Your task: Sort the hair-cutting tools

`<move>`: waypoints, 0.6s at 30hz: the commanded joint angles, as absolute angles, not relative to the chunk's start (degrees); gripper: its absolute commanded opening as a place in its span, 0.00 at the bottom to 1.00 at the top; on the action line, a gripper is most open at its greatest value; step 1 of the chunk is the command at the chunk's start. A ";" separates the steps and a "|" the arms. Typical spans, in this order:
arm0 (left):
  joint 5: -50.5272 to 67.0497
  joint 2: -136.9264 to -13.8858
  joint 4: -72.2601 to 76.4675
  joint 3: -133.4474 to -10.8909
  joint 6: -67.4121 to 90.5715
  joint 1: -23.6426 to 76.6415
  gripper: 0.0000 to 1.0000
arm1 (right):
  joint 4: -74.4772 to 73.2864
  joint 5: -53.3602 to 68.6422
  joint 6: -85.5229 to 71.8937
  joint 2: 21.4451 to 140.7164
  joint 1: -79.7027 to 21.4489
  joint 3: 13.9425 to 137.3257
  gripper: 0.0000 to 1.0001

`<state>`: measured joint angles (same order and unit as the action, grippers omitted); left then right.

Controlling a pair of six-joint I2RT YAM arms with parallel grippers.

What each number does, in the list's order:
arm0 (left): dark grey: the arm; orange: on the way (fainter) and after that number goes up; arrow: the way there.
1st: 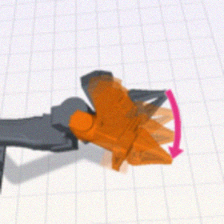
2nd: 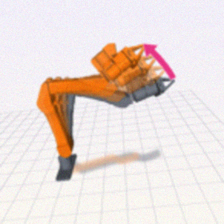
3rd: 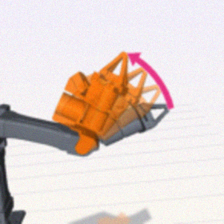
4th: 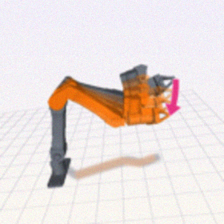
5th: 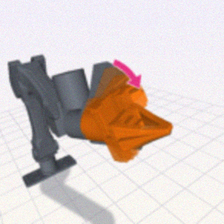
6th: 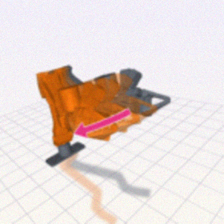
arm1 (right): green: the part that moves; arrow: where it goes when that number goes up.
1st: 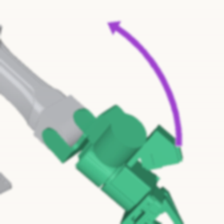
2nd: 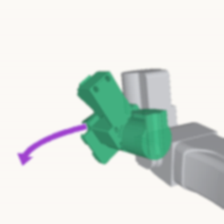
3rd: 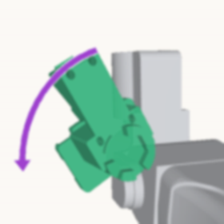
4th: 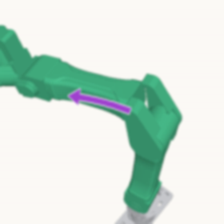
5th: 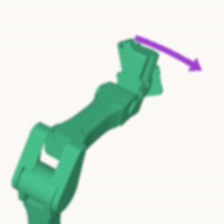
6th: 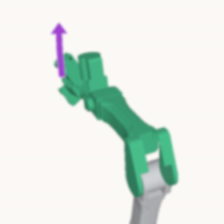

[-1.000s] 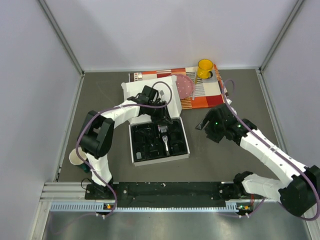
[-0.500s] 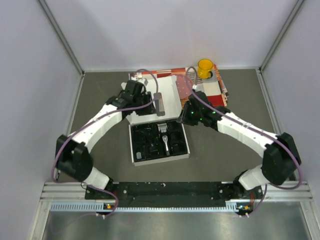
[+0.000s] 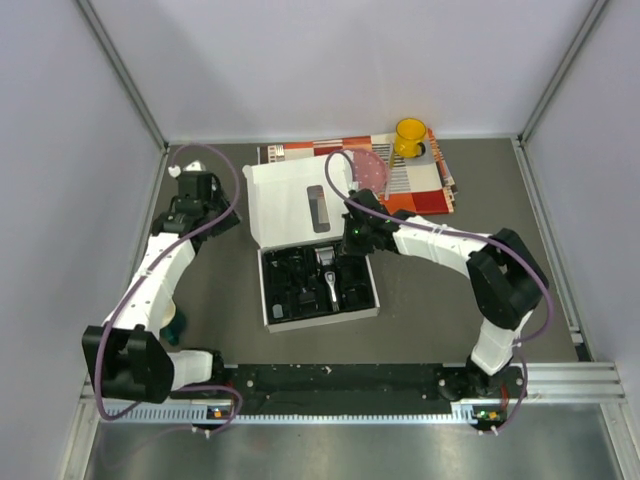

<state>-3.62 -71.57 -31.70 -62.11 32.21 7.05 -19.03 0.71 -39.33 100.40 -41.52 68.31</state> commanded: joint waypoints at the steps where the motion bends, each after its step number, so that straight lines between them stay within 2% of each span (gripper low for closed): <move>1: -1.76 -72.33 -31.38 -60.56 34.71 3.53 0.39 | -18.81 -1.93 -37.79 101.17 -42.01 71.19 0.01; 11: 2.19 -79.09 -27.51 -60.11 39.90 -1.13 0.41 | -22.85 -5.88 -35.25 93.36 -41.66 77.78 0.05; 14: 2.99 -82.43 -27.16 -61.69 40.34 -1.58 0.41 | -23.55 -6.42 -36.82 91.15 -39.21 78.22 0.08; 18: 5.71 -87.70 -28.64 -65.73 39.64 -1.67 0.46 | -24.08 -6.50 -38.49 90.09 -33.07 77.52 0.15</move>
